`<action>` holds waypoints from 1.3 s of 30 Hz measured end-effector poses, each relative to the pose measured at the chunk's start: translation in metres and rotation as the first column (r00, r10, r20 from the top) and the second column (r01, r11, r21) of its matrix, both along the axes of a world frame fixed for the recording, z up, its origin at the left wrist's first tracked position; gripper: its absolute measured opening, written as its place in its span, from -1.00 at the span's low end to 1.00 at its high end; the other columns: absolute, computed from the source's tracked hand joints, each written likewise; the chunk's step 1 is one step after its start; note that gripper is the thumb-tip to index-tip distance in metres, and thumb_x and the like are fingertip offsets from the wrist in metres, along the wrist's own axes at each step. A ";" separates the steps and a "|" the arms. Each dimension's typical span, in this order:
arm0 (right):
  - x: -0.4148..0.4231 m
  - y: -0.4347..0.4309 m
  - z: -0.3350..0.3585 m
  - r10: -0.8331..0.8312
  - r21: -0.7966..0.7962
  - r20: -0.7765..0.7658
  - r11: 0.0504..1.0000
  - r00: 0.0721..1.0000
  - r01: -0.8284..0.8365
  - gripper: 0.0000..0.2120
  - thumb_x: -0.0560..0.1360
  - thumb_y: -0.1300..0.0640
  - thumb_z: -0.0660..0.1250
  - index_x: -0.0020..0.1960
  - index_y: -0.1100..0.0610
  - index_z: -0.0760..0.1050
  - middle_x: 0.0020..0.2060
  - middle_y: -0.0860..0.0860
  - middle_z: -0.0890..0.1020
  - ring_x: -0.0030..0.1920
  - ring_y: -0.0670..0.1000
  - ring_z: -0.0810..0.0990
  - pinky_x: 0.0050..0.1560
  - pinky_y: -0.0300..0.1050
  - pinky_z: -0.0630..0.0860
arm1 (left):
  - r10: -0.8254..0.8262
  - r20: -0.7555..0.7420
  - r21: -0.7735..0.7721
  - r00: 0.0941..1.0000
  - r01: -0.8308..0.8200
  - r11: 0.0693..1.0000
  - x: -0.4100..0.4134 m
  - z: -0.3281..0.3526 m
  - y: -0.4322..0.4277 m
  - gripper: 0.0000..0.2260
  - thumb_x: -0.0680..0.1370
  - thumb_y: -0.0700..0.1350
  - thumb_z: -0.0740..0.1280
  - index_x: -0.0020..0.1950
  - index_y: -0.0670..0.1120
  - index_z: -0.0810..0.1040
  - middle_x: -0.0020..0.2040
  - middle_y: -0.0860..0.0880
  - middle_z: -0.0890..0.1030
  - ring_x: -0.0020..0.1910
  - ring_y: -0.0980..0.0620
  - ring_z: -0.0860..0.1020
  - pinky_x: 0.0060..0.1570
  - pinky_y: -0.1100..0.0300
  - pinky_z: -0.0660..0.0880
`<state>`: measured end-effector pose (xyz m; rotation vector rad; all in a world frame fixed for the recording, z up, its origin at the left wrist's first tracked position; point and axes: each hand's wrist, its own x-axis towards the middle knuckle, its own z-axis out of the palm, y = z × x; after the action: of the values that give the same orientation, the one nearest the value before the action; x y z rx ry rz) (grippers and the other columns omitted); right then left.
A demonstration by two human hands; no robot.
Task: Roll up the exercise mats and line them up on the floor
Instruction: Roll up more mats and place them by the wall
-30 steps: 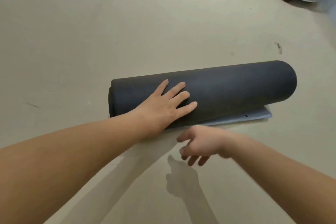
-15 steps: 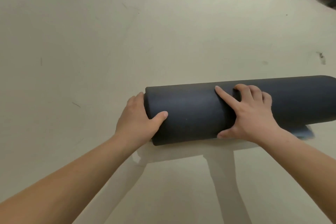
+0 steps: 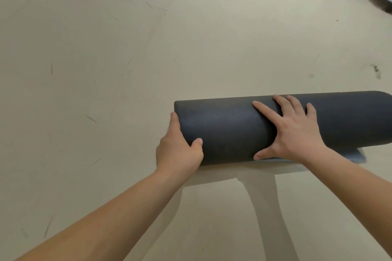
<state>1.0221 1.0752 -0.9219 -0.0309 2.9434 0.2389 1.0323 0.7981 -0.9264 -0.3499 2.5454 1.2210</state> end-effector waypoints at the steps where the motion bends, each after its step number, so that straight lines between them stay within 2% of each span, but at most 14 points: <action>1: 0.002 0.001 0.000 0.001 0.007 -0.003 1.000 1.000 -0.001 0.34 -0.02 -0.72 0.28 0.58 -0.39 -0.29 0.65 0.09 0.06 0.63 0.24 -0.02 0.54 0.45 0.03 | -0.019 0.013 0.056 1.000 0.018 0.998 0.001 0.001 -0.001 -0.16 0.61 -0.07 0.43 0.71 0.18 -0.04 0.50 0.09 0.41 0.44 -0.08 0.46 0.44 0.01 0.44; 4: 0.004 0.001 0.002 -0.008 0.019 0.007 1.000 1.000 0.008 0.33 0.00 -0.73 0.25 0.59 -0.36 -0.30 0.65 0.10 0.07 0.63 0.25 -0.01 0.54 0.45 0.02 | -0.098 0.003 0.114 0.995 0.097 0.989 -0.006 0.000 -0.006 -0.09 0.63 -0.13 0.43 0.71 0.21 -0.17 0.58 0.07 0.30 0.55 -0.06 0.33 0.49 0.08 0.31; 9: 0.009 -0.031 -0.002 -0.046 0.004 -0.011 0.999 0.999 0.046 0.29 0.10 -0.73 0.21 0.59 -0.33 -0.37 0.62 0.16 0.05 0.59 0.32 0.00 0.55 0.44 -0.03 | -0.138 -0.050 0.018 0.989 0.139 0.990 -0.036 0.003 -0.038 -0.09 0.61 -0.12 0.45 0.71 0.23 -0.12 0.63 0.00 0.30 0.57 -0.13 0.33 0.52 0.03 0.27; 13: 0.014 -0.051 0.000 0.106 -0.014 -0.016 0.994 0.994 -0.106 0.15 0.26 -0.60 0.27 0.59 -0.32 -0.34 0.60 0.15 0.09 0.54 0.30 0.10 0.46 0.36 0.14 | -0.149 -0.038 -0.160 0.988 0.141 0.977 -0.058 0.005 -0.080 -0.14 0.60 -0.07 0.47 0.71 0.16 -0.03 0.60 -0.07 0.36 0.53 -0.19 0.40 0.50 -0.11 0.37; 16: 0.025 -0.048 0.000 0.163 -0.073 -0.015 0.984 0.987 -0.163 0.07 0.34 -0.54 0.30 0.62 -0.33 -0.25 0.64 0.12 0.08 0.54 0.29 0.12 0.46 0.32 0.13 | -0.334 -0.130 -0.555 0.934 0.211 0.805 -0.056 0.021 -0.063 -0.13 0.57 -0.03 0.46 0.71 -0.02 -0.02 0.61 -0.17 0.25 0.55 -0.23 0.30 0.52 -0.13 0.32; 19: 0.030 -0.031 0.003 0.191 -0.163 -0.024 0.968 0.981 -0.192 -0.06 0.42 -0.46 0.30 0.66 -0.27 -0.04 0.67 0.04 0.13 0.57 0.23 0.18 0.48 0.24 0.16 | -0.691 -0.204 -0.549 0.693 0.504 0.667 -0.033 0.042 0.010 -0.19 0.61 0.09 0.40 0.72 0.03 -0.01 0.72 -0.06 -0.02 0.69 -0.09 -0.04 0.66 -0.01 0.00; 21: 0.034 -0.010 0.010 0.200 -0.309 -0.055 0.928 0.978 -0.207 -0.20 0.52 -0.31 0.33 0.66 -0.15 0.13 0.65 -0.01 0.21 0.60 0.14 0.22 0.54 0.16 0.21 | -0.819 -0.119 -0.527 0.561 0.664 0.531 -0.018 0.039 0.060 -0.20 0.64 0.20 0.32 0.73 0.09 -0.09 0.73 0.00 -0.02 0.70 -0.03 -0.07 0.64 0.02 0.00; 23: 0.043 0.020 0.017 0.065 -0.428 -0.098 0.898 0.993 -0.101 -0.37 0.61 -0.17 0.30 0.63 -0.07 0.26 0.64 -0.02 0.25 0.59 0.08 0.26 0.57 0.09 0.24 | -0.850 -0.012 -0.593 0.527 0.680 0.430 -0.012 0.031 0.096 -0.15 0.62 0.35 0.24 0.71 0.14 -0.20 0.70 -0.06 0.10 0.67 -0.13 0.04 0.61 -0.05 0.12; 26: 0.064 0.089 0.017 -0.367 -0.399 -0.154 0.872 0.918 0.282 -0.45 0.66 -0.20 0.17 0.59 -0.04 0.31 0.63 0.05 0.26 0.59 0.14 0.25 0.59 0.15 0.21 | -0.841 0.116 -0.745 0.528 0.607 0.278 -0.011 0.025 0.122 -0.07 0.53 0.52 0.14 0.70 0.13 -0.23 0.60 -0.19 0.15 0.55 -0.28 0.19 0.53 -0.20 0.26; 29: 0.099 0.163 0.016 -0.738 -0.465 0.040 0.583 0.674 0.666 -0.26 0.59 -0.38 0.19 0.60 0.05 0.25 0.54 0.13 0.37 0.49 0.24 0.39 0.44 0.19 0.40 | -0.775 0.199 -0.788 0.600 0.568 0.237 -0.011 0.024 0.143 -0.07 0.53 0.50 0.19 0.69 0.08 -0.16 0.59 -0.22 0.13 0.56 -0.32 0.16 0.50 -0.27 0.26; 32: 0.130 0.191 0.010 -0.758 -0.703 0.355 0.170 0.547 0.691 -0.32 0.55 -0.36 0.32 0.50 0.03 0.35 0.31 0.04 0.54 0.21 0.19 0.58 0.16 0.20 0.63 | -0.808 0.158 -0.824 0.568 0.527 0.208 0.014 0.024 0.171 -0.21 0.57 0.23 0.38 0.63 -0.08 0.11 0.62 -0.24 0.11 0.61 -0.32 0.10 0.56 -0.33 0.15; 35: 0.141 0.186 -0.003 -0.761 -0.756 0.327 0.146 0.561 0.638 -0.45 0.59 -0.31 0.29 0.41 0.03 0.38 0.26 0.00 0.55 0.18 0.14 0.56 0.17 0.21 0.62 | -0.982 -0.101 -0.792 0.158 0.584 0.175 0.066 -0.007 0.202 -0.55 0.48 -0.08 0.51 0.33 -0.12 0.52 0.34 -0.20 0.48 0.26 -0.23 0.48 0.25 -0.13 0.51; 36: 0.143 0.184 -0.006 -0.761 -0.775 0.311 0.144 0.570 0.615 -0.48 0.58 -0.30 0.31 0.39 0.00 0.38 0.26 -0.03 0.56 0.19 0.12 0.56 0.21 0.18 0.60 | -0.989 -0.106 -0.727 0.101 0.670 0.147 0.086 -0.019 0.210 -0.64 0.55 -0.09 0.44 0.32 -0.10 0.52 0.29 -0.15 0.51 0.21 -0.19 0.50 0.17 -0.07 0.53; 39: 0.155 0.184 -0.010 -0.713 -0.824 0.321 0.115 0.624 0.554 -0.41 0.49 -0.19 0.51 0.40 -0.10 0.32 0.25 -0.16 0.53 0.24 0.00 0.54 0.22 -0.05 0.50 | -0.962 0.199 -0.546 0.190 0.836 0.052 0.114 -0.052 0.226 -0.43 0.68 0.01 0.27 0.65 -0.09 0.18 0.61 -0.14 0.26 0.57 -0.20 0.26 0.51 -0.08 0.31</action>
<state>1.1768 1.2595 -0.9320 1.1578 2.4465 -1.5062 1.1459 1.0239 -0.9782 1.2927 2.3203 -0.0733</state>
